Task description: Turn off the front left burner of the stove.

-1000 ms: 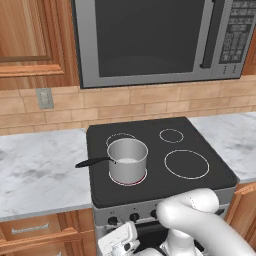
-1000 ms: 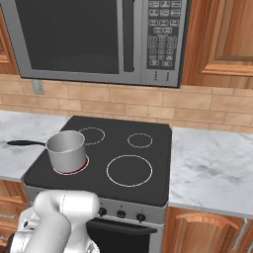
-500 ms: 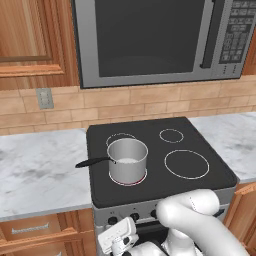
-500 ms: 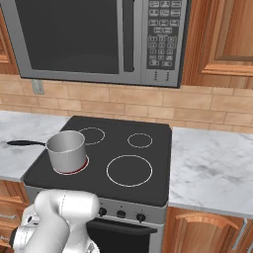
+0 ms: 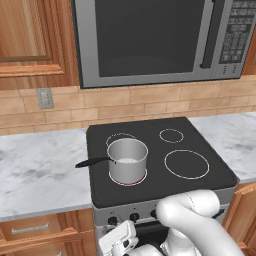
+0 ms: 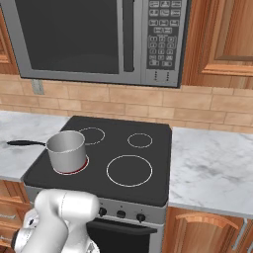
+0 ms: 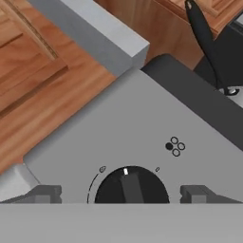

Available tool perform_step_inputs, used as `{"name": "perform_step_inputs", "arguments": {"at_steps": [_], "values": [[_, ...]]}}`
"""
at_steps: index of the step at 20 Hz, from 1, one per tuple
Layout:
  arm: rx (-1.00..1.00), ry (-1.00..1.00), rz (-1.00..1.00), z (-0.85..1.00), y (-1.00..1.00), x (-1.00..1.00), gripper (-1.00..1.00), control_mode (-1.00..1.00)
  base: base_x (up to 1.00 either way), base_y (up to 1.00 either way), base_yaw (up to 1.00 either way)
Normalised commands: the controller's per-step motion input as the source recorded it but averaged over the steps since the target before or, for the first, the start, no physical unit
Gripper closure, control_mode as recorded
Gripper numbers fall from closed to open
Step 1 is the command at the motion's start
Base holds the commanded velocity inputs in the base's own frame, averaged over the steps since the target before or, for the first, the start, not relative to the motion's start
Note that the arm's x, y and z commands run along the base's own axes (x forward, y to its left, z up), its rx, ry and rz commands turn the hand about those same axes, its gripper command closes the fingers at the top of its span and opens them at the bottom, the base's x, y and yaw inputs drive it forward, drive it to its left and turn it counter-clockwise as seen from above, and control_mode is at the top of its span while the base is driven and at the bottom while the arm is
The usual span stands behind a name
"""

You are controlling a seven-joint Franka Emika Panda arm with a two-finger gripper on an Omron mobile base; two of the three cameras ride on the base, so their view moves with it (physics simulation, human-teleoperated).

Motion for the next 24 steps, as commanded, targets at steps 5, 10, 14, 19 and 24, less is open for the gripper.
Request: {"name": "perform_step_inputs", "arguments": {"at_steps": [5,10,14,19,24], "values": [[0.00,0.03,0.00,-0.29,0.00,0.02,-1.00,-1.00,0.00,0.00,0.00],[0.00,0.00,0.00,-0.01,0.00,0.22,-1.00,-1.00,0.00,0.00,0.00],[0.00,0.00,0.00,0.03,0.00,0.03,-1.00,-1.00,0.00,0.00,0.00],[0.00,0.00,0.00,0.11,0.00,0.04,1.00,-1.00,0.00,0.00,0.00],[0.00,0.00,0.00,0.21,0.00,0.01,1.00,-1.00,0.00,0.00,0.00]]}}
